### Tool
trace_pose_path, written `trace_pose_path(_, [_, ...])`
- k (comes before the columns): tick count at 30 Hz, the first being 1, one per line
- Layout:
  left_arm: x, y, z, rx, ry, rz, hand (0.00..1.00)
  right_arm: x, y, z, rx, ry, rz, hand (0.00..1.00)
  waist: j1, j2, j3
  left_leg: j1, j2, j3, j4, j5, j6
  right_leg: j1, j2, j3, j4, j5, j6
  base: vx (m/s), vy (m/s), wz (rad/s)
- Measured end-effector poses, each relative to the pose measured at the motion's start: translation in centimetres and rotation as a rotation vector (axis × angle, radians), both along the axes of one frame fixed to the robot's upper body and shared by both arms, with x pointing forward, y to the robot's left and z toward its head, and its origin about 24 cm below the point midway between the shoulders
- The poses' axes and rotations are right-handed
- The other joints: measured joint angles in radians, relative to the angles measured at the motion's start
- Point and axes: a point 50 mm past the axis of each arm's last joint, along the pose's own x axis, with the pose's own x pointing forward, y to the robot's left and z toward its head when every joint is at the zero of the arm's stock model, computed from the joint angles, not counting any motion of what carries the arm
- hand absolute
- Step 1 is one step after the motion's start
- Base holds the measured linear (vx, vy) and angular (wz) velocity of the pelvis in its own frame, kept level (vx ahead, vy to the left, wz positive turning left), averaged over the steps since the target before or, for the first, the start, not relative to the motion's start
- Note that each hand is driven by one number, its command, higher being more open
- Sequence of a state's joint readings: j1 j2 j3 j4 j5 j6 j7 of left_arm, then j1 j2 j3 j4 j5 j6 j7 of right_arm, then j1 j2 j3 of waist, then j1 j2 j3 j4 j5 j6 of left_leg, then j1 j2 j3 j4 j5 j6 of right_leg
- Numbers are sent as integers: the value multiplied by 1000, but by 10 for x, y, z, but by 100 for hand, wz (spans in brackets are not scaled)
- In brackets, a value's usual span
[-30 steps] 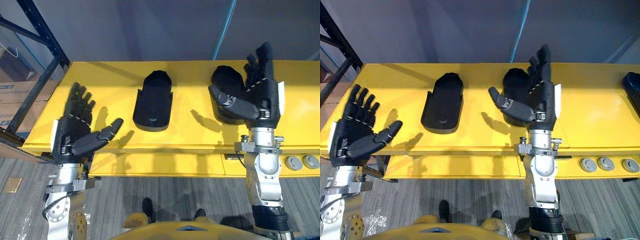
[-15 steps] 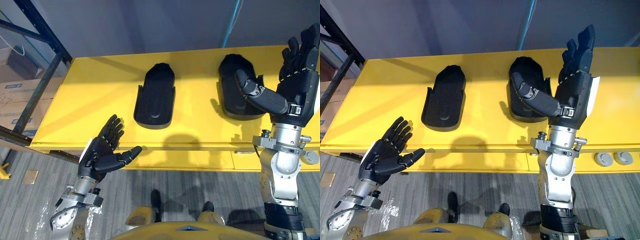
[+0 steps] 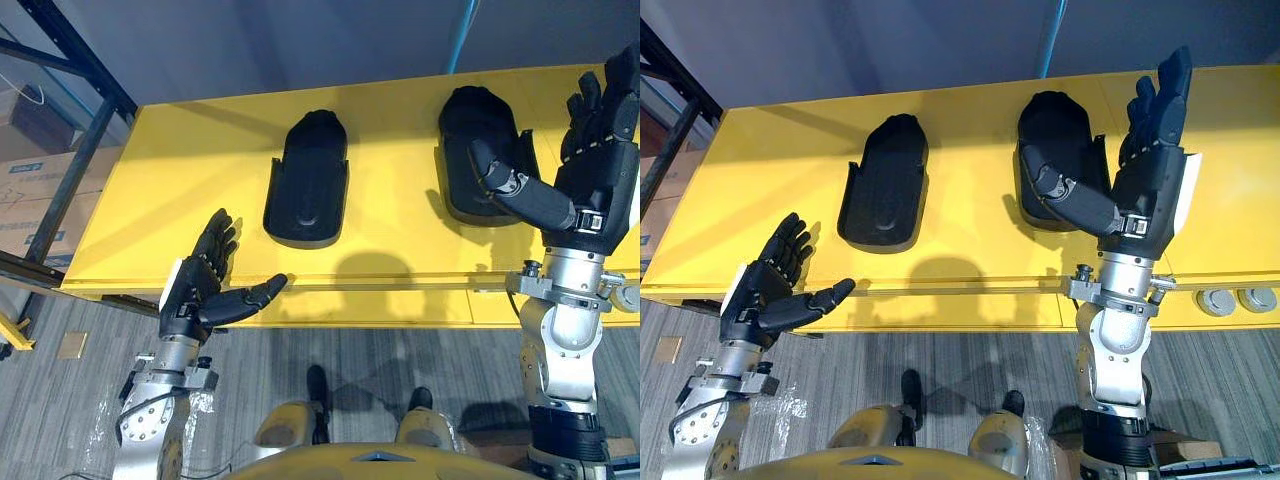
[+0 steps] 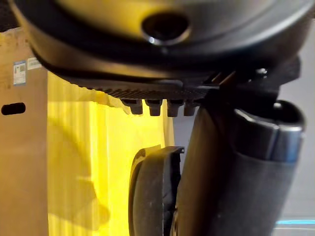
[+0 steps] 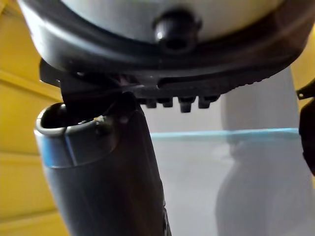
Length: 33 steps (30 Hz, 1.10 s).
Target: Walk over and take three plastic housings, then place them on the shelf
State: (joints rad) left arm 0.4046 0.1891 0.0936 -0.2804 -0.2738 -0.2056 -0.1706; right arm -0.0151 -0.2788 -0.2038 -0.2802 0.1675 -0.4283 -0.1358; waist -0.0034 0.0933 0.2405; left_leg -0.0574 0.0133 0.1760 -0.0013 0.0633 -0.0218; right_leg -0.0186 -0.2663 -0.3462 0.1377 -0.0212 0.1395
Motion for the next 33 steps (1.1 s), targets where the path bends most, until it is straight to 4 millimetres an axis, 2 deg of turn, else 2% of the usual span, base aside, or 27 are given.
trace_pose_path(6, [13,4,-8,-1,8,64,100,-2,0,2,-3,-32,3,100,-8,-2,15,11,10,29,20,-19,-5,-1,7,35,4,-1,-1,-6,-6,-16])
trace_pose_path(12, [22,5,-4,37,-24,91,100,-3,0,3,-4,-45,4,100,-25,-4,28,-13,18,44,52,-28,-5,-29,10,54,18,-1,-3,-5,-7,-8])
trace_pose_path(20, [32,7,-4,50,-38,97,100,-3,0,4,0,-49,0,100,-26,-12,38,-11,26,63,75,-52,-10,-29,14,77,18,0,-2,-3,2,-8])
trace_pose_path(33, [44,10,-4,89,-62,103,100,-4,1,6,6,-63,3,100,-27,-12,51,-7,37,83,85,-56,-9,-30,23,94,16,3,-2,-1,0,-3])
